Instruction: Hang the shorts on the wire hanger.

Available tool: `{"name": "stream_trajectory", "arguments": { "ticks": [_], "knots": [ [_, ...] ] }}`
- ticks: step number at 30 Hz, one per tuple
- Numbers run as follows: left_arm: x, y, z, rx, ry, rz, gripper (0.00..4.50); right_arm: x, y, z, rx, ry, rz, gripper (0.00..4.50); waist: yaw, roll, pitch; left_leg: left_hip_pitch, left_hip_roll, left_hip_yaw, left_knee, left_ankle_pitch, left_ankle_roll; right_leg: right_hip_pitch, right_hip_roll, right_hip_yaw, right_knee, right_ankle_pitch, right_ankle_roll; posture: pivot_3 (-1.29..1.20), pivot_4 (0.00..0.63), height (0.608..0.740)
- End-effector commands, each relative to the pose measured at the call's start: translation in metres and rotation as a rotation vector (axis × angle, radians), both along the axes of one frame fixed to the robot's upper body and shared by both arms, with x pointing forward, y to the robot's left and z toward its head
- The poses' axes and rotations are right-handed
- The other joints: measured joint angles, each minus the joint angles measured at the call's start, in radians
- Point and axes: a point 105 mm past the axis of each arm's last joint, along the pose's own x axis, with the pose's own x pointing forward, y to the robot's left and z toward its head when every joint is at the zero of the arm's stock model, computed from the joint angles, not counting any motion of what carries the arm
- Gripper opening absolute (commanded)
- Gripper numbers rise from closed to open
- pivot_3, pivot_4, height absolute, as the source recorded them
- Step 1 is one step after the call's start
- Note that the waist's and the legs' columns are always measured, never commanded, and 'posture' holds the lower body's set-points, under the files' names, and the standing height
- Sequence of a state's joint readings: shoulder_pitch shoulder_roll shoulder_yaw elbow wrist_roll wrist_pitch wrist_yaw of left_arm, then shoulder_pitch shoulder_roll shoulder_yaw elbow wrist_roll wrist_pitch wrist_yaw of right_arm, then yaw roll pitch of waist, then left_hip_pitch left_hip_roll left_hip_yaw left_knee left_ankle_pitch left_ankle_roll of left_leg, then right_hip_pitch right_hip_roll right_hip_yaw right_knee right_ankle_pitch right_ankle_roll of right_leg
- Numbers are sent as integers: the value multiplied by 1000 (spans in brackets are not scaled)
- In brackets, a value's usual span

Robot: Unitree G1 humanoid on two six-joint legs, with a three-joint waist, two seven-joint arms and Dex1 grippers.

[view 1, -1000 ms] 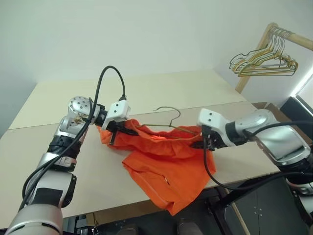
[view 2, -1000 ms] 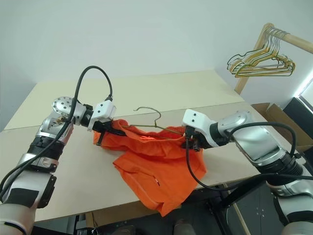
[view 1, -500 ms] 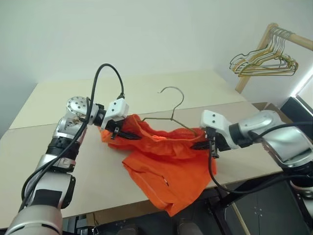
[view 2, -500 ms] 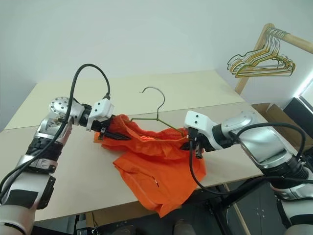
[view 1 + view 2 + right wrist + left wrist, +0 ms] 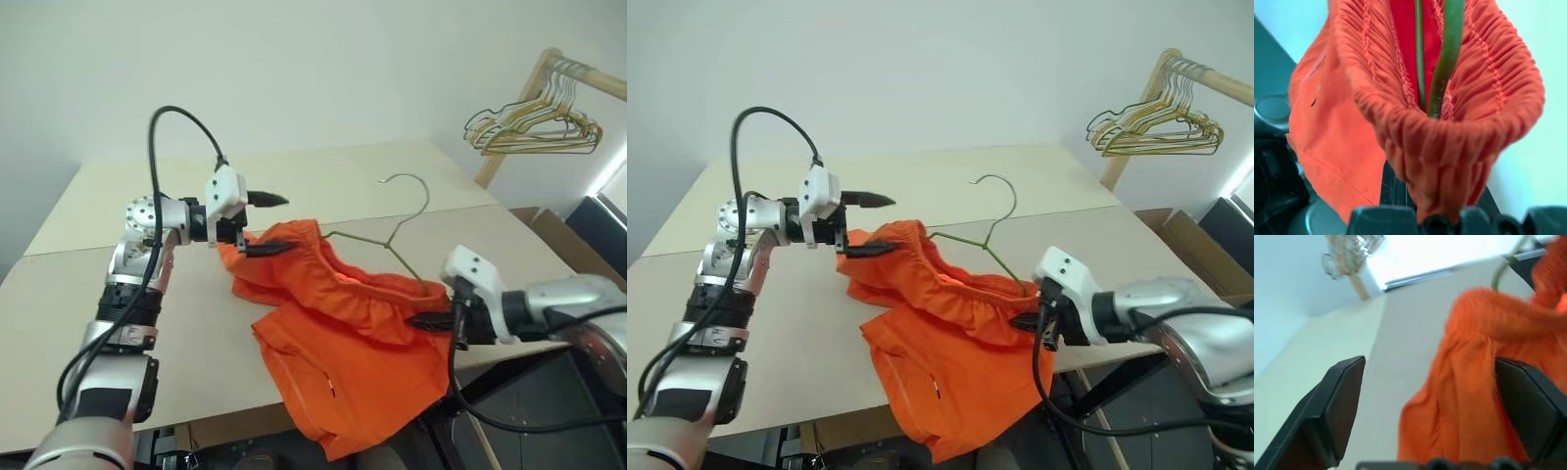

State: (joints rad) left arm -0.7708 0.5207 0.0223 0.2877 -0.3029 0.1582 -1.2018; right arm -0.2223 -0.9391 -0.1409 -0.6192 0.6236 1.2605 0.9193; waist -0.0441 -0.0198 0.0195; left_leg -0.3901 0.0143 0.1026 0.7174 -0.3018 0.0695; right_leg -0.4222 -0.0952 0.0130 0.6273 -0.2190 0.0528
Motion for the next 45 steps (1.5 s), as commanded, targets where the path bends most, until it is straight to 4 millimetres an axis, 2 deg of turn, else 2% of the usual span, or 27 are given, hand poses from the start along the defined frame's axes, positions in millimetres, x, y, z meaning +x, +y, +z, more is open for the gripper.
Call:
{"name": "stream_trajectory", "arguments": {
  "ticks": [1,5,7,13,17,23,27,32,40,45],
  "knots": [
    [-18,-12,39,-180,-50,1,4458,-6,-14,17,35,-50,-125,0,3,0,0,0,0,0,0,0,0,0,0,0,-1,0,0,-107,0,740],
    [-45,-35,53,-328,7,-45,4458,-18,-40,16,38,-36,-333,0,4,0,-1,0,0,-1,0,0,0,2,-1,0,-1,0,0,-139,0,740],
    [-56,-43,56,-357,27,-68,4458,-17,-54,13,39,-38,-463,0,0,-1,-2,1,0,-1,-1,0,0,3,-1,0,-1,1,1,-166,0,740],
    [-69,-62,66,-433,146,-99,4458,-17,-94,7,-26,-87,-741,0,-24,5,-6,4,-2,0,-3,0,0,4,0,2,-1,1,0,-225,0,740],
    [-74,-67,64,-451,223,-107,4458,-18,-117,16,-3,-145,-899,0,-58,6,-7,5,-2,0,-3,0,-1,4,2,4,-1,0,0,-251,0,740],
    [-75,-64,65,-467,213,-75,4458,-5,-166,39,88,-257,-1234,0,-107,9,-9,10,-2,0,-4,0,0,10,2,5,-3,0,0,-266,0,740],
    [-74,-61,67,-476,204,-52,4458,6,-200,59,253,-277,-1457,0,-129,11,-9,19,-1,0,-6,0,0,19,2,5,-6,0,0,-257,0,740],
    [-74,-60,67,-482,201,-35,4458,8,-221,65,290,-230,-1570,0,-137,12,-10,19,-1,-1,-9,-1,0,20,3,4,-8,0,0,-242,0,740],
    [-75,-57,65,-470,195,-14,4458,19,-227,66,319,-138,-1586,0,-139,16,-12,20,-1,0,-9,-1,1,22,3,5,-14,1,1,-221,0,740],
    [-76,-57,65,-461,191,-12,4458,19,-244,69,377,-80,-1661,0,-133,17,-12,22,-1,0,-11,-1,1,26,3,5,-17,1,1,-206,0,740]
  ]
}}
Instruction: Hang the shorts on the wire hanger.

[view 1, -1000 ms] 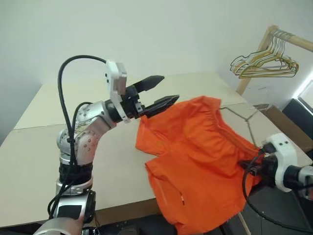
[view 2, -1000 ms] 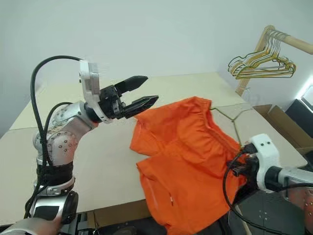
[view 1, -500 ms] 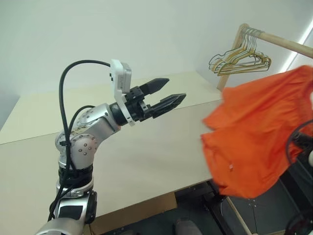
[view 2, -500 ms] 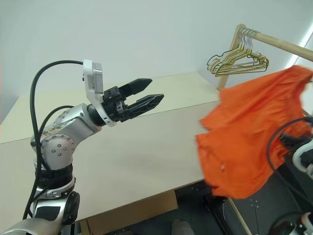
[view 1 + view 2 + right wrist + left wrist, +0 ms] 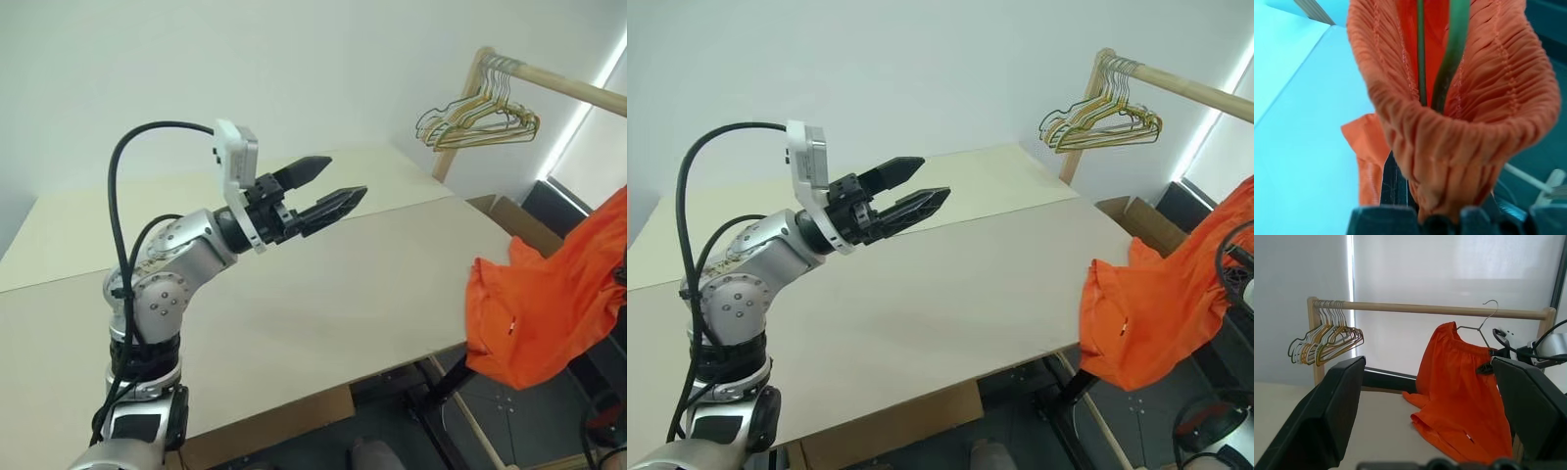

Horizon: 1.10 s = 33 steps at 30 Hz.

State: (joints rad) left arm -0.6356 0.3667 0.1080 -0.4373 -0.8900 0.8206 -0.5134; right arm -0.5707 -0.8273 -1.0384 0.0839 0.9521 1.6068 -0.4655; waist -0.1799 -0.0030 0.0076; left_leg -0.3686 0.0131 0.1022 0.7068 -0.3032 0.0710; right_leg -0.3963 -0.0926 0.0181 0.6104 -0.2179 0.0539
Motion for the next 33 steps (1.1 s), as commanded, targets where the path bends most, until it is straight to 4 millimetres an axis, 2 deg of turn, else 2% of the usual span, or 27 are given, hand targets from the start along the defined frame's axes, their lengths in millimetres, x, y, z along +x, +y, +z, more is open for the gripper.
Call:
{"name": "stream_trajectory", "arguments": {
  "ticks": [1,7,13,20,24,33],
  "knots": [
    [-6,2,9,-10,-50,2,4458,-6,-16,16,25,-26,-68,0,4,0,0,0,0,0,-1,0,0,0,0,0,-1,0,0,-203,0,740],
    [-6,3,8,-3,-51,9,4458,-13,-42,13,130,-8,-212,0,13,0,0,0,0,0,-2,0,0,0,0,0,-2,0,0,-194,0,740],
    [-7,3,6,0,-47,15,4458,-18,-64,12,160,-17,-347,0,14,0,0,0,0,1,-3,0,0,0,0,0,-3,0,0,-193,0,740],
    [-9,2,6,-2,-47,14,4458,-28,-79,-8,136,80,-482,0,16,0,1,0,0,1,-4,0,0,1,0,1,-3,-1,-1,-183,0,740],
    [-9,3,6,0,-45,20,4500,-26,-77,-6,45,95,-470,1191,22,0,1,0,0,1,-4,0,0,1,-1,1,-4,-2,-2,-177,0,740],
    [-11,4,6,9,-42,26,4500,-36,-81,34,-317,82,-593,4334,27,5,1,1,-1,3,-5,0,0,1,0,3,-3,0,1,-168,0,740]
  ]
}}
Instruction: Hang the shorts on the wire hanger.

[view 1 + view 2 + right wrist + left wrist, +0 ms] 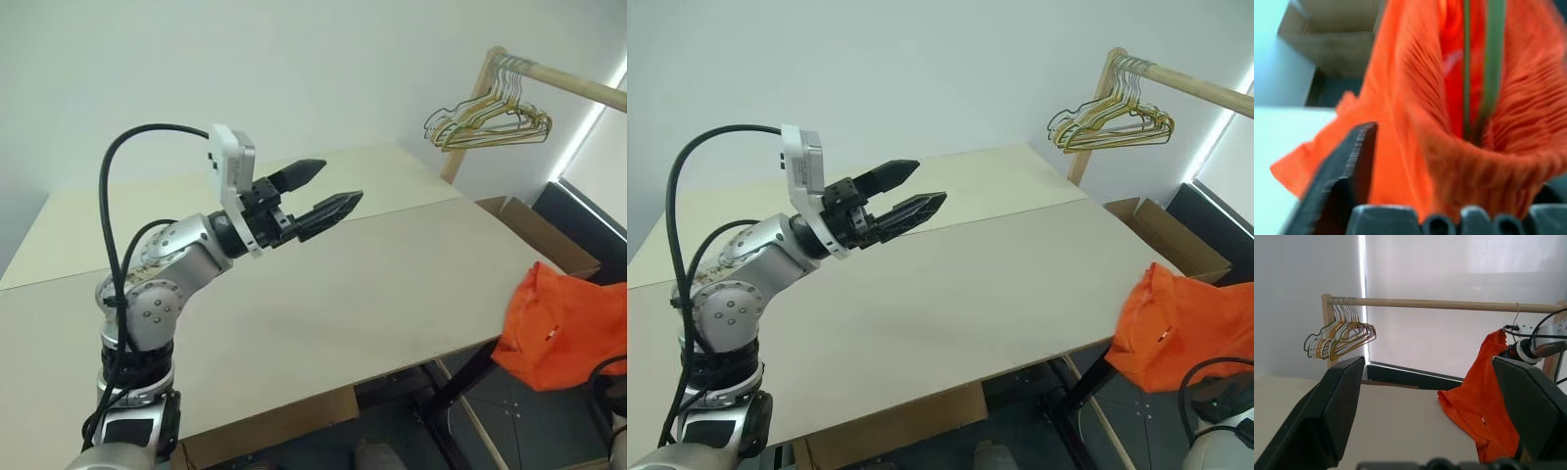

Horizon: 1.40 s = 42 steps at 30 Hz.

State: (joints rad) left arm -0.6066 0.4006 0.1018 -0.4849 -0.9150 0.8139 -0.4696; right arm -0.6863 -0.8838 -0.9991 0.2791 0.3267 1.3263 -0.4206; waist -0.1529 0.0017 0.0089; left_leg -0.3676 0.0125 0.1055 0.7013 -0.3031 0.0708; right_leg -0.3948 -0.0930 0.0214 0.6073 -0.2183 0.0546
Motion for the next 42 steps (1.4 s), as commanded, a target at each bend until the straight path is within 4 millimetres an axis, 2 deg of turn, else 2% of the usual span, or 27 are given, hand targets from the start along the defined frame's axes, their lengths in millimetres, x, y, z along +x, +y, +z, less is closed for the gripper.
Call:
{"name": "stream_trajectory", "arguments": {
  "ticks": [1,5,7,8,10,13,14,16,18,19,22,25,27,29,32,37,42],
  "knots": [
    [-5,2,8,-7,-32,-3,4500,-5,1,36,-215,-23,-76,4467,0,0,0,0,0,0,0,0,0,0,0,0,0,0,0,-166,0,740],
    [-5,3,9,-4,-29,0,4500,-15,9,65,-455,-40,-214,4467,0,1,0,0,0,1,0,0,0,0,0,2,1,0,1,-163,0,740],
    [-5,3,8,5,-28,2,4500,-22,26,107,-830,-24,-304,4467,3,1,0,1,0,2,0,0,-1,-2,0,2,1,0,1,-159,0,740],
    [-5,4,8,7,-28,2,4500,-22,36,119,-951,-32,-318,4467,4,1,-1,1,0,2,-1,1,-1,-5,0,2,2,0,1,-158,0,740],
    [-3,6,9,6,-41,25,4500,-14,65,144,-1152,-94,-289,4467,2,1,-1,-1,0,4,-1,2,-3,-8,0,5,4,0,2,-153,0,740],
    [2,12,8,-6,-85,83,4500,6,108,168,-1257,-262,-164,4467,-7,1,0,1,0,8,-3,3,-6,-9,1,10,3,0,2,-148,0,740],
    [4,15,6,-11,-100,110,4500,15,125,176,-1279,-338,-91,4467,-12,0,0,1,0,9,-4,3,-6,-8,1,11,4,0,2,-145,0,740],
    [11,23,-3,30,-111,171,4500,51,182,182,-1256,-538,264,4467,-16,-1,1,6,0,9,-6,3,-4,-7,2,12,4,0,2,-109,0,740],
    [14,31,-10,67,-107,206,4500,75,240,171,-1218,-659,650,4467,-19,-6,4,14,2,9,-8,2,-4,-1,5,13,4,1,1,-70,0,740],
    [14,34,-12,82,-111,213,4500,82,259,161,-1185,-680,796,4467,-17,-9,6,16,3,9,-9,2,-4,3,5,12,3,0,2,-59,0,740],
    [11,45,-20,133,-105,235,4500,98,303,114,-1002,-648,1214,4467,12,-16,10,18,4,8,-9,2,-4,4,4,10,3,1,0,-5,0,740],
    [6,57,-29,197,-90,265,4500,97,331,73,-942,-584,1509,4467,64,-18,11,12,2,8,-8,1,-2,-2,0,9,3,1,1,81,0,740],
    [-2,66,-36,245,-75,273,4500,92,342,48,-890,-519,1704,4467,102,-18,11,2,1,9,-6,3,-8,-11,0,8,3,1,1,110,0,740],
    [-9,74,-44,297,-59,284,4500,88,347,31,-847,-467,1835,4467,136,-18,11,-5,1,9,-6,4,-10,-18,-1,6,3,1,1,144,0,740],
    [-17,87,-53,379,-52,306,4500,82,351,18,-817,-446,1984,4467,178,-18,11,-12,1,8,-6,4,-11,-26,-1,3,3,0,0,175,0,740],
    [-17,106,-55,455,-61,364,4500,87,351,12,-804,-422,2025,4467,224,-18,11,-16,2,6,-6,5,-14,-27,0,-4,2,-1,-3,195,0,740],
    [-22,99,-58,438,-47,340,4500,88,351,8,-799,-415,2036,4467,250,-18,11,-16,2,5,-6,6,-14,-27,0,-6,3,-1,-4,208,0,740]
  ]
}}
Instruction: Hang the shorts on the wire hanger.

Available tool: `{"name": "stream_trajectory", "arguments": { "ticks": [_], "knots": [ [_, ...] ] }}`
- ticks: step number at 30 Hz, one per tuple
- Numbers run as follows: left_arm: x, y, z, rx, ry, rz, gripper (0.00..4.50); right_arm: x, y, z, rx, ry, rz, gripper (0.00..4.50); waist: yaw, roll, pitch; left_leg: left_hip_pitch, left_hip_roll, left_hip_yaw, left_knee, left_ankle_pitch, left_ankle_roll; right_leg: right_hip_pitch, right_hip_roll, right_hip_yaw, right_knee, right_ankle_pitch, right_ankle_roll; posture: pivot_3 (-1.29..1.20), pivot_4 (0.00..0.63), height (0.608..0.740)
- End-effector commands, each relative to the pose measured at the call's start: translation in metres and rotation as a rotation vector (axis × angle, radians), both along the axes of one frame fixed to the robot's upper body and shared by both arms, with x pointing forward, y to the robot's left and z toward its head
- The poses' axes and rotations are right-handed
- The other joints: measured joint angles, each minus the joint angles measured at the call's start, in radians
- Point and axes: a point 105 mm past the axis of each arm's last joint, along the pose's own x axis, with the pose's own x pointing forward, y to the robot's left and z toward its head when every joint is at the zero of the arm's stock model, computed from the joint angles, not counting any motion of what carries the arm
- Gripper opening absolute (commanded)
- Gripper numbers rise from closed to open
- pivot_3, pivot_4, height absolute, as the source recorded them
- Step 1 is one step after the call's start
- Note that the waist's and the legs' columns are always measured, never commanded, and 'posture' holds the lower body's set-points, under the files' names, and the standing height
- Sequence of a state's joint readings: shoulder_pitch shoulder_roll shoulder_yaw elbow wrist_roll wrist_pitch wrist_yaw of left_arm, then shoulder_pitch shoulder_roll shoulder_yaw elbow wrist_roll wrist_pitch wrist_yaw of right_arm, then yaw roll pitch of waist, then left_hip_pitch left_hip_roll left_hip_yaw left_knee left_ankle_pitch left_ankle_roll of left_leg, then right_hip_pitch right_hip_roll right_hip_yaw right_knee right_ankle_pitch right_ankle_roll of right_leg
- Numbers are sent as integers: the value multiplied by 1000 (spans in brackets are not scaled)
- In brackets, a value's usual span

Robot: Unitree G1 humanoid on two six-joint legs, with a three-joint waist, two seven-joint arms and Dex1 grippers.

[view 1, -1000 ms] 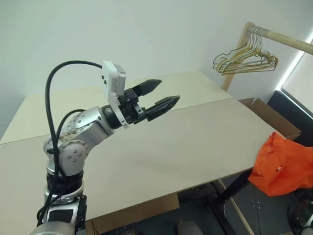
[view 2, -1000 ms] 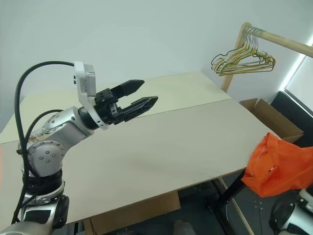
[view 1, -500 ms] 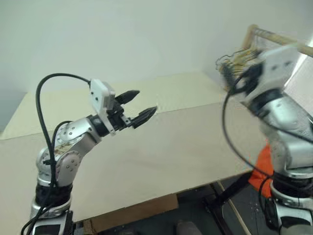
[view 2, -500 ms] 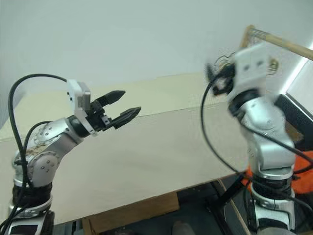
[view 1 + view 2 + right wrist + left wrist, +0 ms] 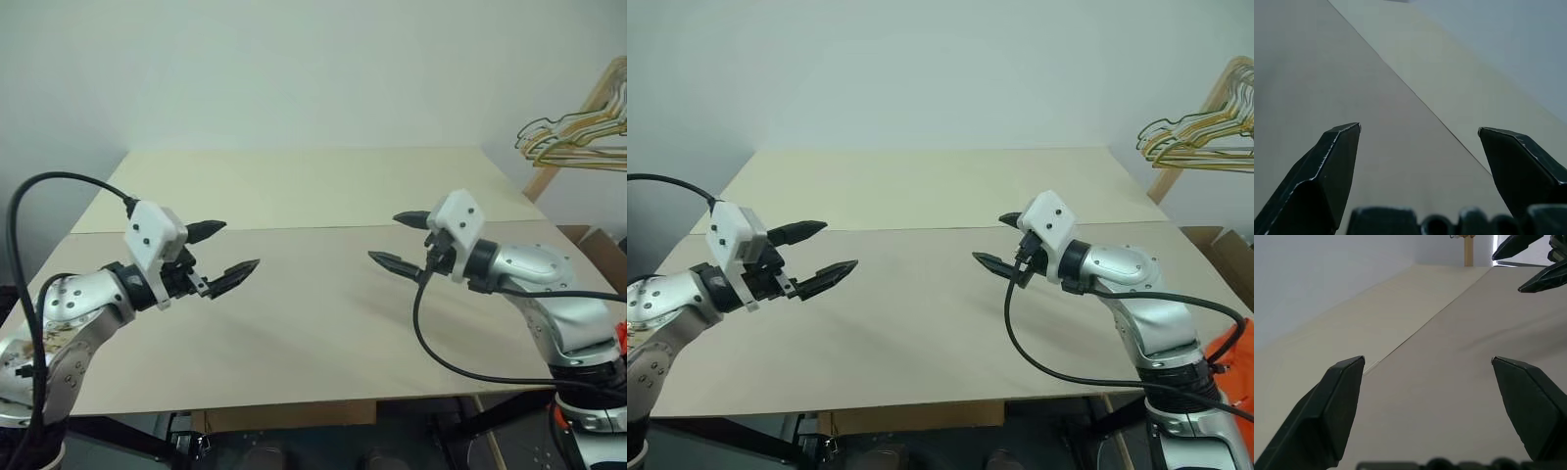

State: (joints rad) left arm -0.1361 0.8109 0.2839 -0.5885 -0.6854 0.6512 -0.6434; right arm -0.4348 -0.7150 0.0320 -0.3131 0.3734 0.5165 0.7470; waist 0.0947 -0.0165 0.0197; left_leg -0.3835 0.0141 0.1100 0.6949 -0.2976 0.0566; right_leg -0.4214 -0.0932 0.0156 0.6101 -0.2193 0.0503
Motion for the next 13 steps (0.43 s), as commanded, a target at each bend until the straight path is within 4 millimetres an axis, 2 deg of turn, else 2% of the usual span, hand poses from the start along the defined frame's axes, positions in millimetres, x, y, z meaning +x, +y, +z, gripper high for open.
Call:
{"name": "stream_trajectory", "arguments": {
  "ticks": [1,6,13],
  "knots": [
    [-9,-9,6,-12,-35,-33,4500,-4,4,10,-14,-60,35,4467,4,0,0,0,0,0,0,0,0,0,0,0,0,0,0,208,0,740],
    [-15,-18,2,-58,27,-54,4500,-8,5,7,-26,-56,53,4467,11,-1,-1,-1,0,-1,0,0,0,0,0,-1,0,0,0,204,0,740],
    [-20,-20,-3,-34,57,-80,4500,-11,8,5,-34,-55,80,4467,15,-1,-1,-1,0,-2,0,0,0,0,1,-1,1,0,0,203,0,740]
  ]
}}
